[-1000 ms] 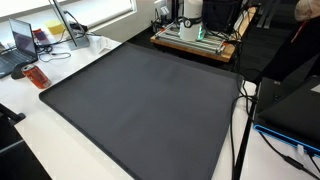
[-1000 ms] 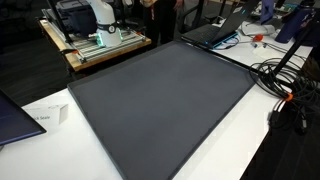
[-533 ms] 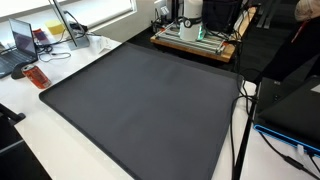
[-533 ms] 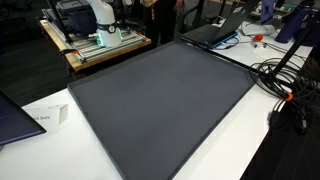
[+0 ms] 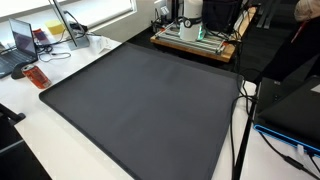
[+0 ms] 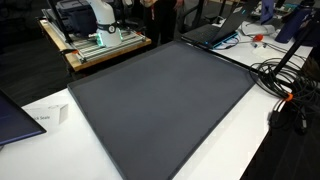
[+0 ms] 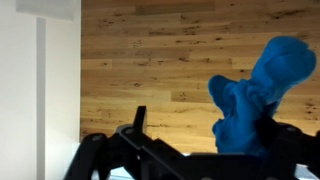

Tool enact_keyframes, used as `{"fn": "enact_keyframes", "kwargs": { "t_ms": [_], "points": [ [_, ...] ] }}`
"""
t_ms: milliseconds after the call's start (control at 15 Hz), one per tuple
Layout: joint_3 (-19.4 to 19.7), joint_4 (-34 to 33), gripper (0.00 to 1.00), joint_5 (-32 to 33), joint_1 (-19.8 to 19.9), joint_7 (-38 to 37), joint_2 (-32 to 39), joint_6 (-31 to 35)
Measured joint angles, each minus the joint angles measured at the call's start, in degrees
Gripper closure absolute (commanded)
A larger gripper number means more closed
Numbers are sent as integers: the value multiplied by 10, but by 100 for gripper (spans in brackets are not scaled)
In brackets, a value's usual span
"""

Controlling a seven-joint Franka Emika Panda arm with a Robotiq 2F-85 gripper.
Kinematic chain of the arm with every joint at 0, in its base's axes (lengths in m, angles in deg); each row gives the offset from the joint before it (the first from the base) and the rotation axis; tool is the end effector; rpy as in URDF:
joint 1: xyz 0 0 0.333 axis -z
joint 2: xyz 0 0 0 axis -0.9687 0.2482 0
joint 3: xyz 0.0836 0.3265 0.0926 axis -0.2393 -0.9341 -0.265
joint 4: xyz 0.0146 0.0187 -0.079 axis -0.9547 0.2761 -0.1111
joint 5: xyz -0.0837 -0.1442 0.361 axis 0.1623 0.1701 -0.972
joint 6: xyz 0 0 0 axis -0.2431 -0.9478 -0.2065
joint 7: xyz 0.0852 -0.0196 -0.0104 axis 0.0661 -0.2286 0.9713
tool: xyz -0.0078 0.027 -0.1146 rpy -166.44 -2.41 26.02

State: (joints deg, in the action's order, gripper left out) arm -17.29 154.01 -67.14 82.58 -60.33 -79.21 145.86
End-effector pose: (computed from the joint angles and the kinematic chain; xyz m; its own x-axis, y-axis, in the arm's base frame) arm 0.5033 0.0314 0.9812 0.2952 -0.0472 0.9543 -0.2316 -0.9725 0.0235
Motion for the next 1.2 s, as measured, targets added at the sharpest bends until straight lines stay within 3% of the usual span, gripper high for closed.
{"fn": "enact_keyframes", "kwargs": {
  "t_ms": [733, 1200],
  "points": [
    [-6, -41, 0, -7, -4, 14, 24, -81],
    [-7, -79, 0, -85, -5, 43, 42, -169]
  ]
}}
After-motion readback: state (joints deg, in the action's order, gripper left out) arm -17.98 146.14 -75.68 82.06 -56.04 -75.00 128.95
